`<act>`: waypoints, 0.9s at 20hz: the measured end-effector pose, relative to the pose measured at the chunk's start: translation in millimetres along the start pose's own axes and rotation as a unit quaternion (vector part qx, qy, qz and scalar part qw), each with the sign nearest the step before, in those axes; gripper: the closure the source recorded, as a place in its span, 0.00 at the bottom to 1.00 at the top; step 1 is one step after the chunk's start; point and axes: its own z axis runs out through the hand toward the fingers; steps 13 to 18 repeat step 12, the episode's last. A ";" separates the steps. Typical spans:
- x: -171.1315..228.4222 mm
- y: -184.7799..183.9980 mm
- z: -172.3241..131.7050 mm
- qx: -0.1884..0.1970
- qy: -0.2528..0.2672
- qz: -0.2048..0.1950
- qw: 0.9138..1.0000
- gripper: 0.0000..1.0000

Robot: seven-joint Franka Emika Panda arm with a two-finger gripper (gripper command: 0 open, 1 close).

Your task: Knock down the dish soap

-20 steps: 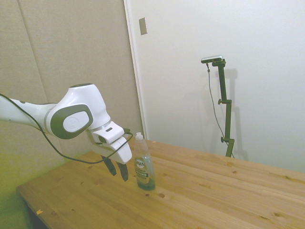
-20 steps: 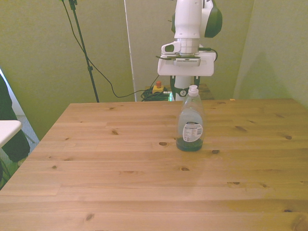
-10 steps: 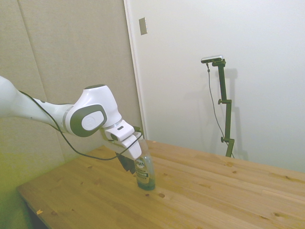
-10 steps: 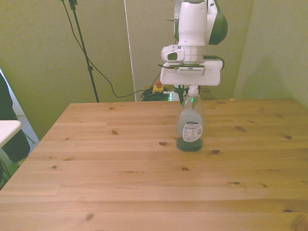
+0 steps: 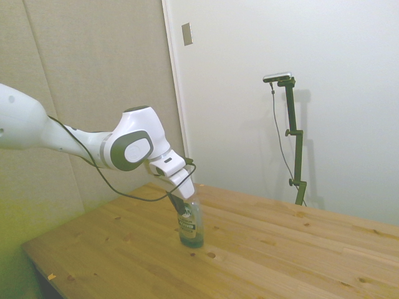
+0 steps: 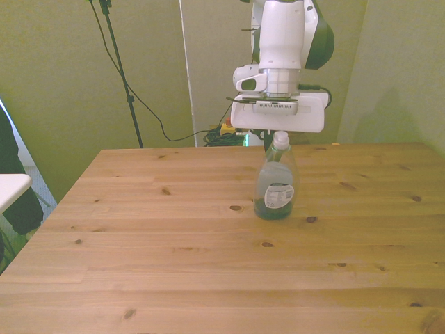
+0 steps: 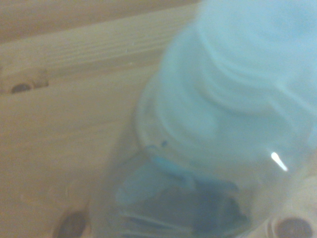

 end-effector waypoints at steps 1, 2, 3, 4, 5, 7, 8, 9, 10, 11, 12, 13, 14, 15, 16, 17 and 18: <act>4.9 -6.9 6.7 0.000 0.002 0.006 1.000 1.00; 9.0 -14.1 14.3 0.001 0.005 0.011 1.000 1.00; 11.6 -20.7 21.9 0.002 0.006 0.016 1.000 1.00; 13.8 -26.6 29.0 0.004 0.006 0.018 1.000 1.00; 15.9 -32.0 35.6 0.005 0.008 0.022 1.000 1.00; 20.8 -40.3 44.1 0.010 0.014 0.026 1.000 1.00; 23.6 -42.8 47.5 0.011 0.016 0.028 0.999 1.00; 27.0 -45.6 50.1 0.013 0.019 0.031 0.999 1.00; 29.7 -48.2 53.5 0.015 0.021 0.033 0.999 1.00; 32.3 -51.0 56.4 0.015 0.022 0.035 0.999 1.00; 34.1 -53.8 59.2 0.015 0.023 0.038 0.999 1.00; 34.1 -53.8 59.2 0.015 0.023 0.038 0.999 1.00; 34.1 -53.8 59.2 0.015 0.023 0.038 0.999 1.00; 34.1 -53.8 59.2 0.015 0.023 0.038 0.999 1.00; 34.1 -53.8 59.2 0.015 0.023 0.038 0.999 1.00; 34.1 -53.8 59.2 0.015 0.023 0.038 0.999 1.00; 34.1 -53.8 59.2 0.015 0.023 0.038 0.999 1.00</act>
